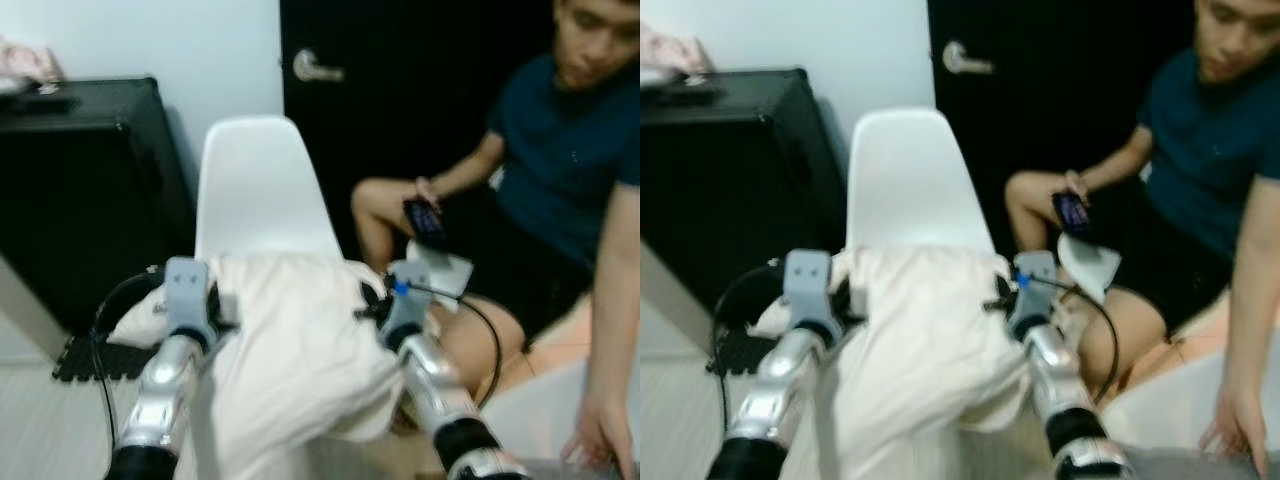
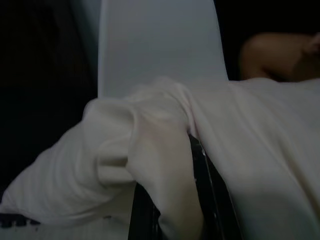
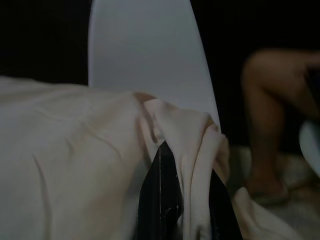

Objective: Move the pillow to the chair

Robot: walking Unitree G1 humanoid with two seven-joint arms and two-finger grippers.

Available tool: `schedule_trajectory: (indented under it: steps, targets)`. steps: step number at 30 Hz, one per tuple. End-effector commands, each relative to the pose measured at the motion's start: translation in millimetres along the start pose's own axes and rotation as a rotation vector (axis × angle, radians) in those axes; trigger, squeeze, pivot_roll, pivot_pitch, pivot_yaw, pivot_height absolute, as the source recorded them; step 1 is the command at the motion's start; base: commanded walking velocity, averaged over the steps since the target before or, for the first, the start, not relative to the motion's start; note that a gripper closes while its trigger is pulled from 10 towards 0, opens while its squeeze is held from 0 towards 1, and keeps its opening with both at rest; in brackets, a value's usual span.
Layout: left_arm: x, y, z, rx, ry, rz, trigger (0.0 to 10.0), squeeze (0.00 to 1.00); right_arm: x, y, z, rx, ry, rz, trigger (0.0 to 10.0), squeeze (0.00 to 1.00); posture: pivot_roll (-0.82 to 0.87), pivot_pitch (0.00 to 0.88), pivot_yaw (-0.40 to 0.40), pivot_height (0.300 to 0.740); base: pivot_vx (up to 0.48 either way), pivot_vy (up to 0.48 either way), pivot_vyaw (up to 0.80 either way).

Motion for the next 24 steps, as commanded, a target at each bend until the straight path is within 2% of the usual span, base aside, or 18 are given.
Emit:
schedule_trajectory:
  steps: [1,24]
  targets:
    - [1.2,16.2,1.0,0.014,-0.012,0.067,10.0,0.00,5.2,4.1,-24.3,0.004,0.072,0.023,10.0,0.00,0.01,0.023,-0.003,0.740,0.319,0.000,0.00]
    - [2.0,16.0,1.9,0.009,-0.015,0.067,10.0,0.00,5.0,2.3,-20.4,0.000,0.057,0.014,10.0,0.00,0.01,0.030,0.000,0.740,0.314,0.000,0.00]
Point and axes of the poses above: a point about 5 cm out from each wrist's last joint towards the gripper, its own x axis pointing out of the wrist towards the gripper, its own y axis along the axis of the wrist's last joint, z = x × y, the point moved 6 cm from there along x, pointing out of the wrist towards the gripper, and after that the axes turned 1 degree about x, right-handed, at the moved point
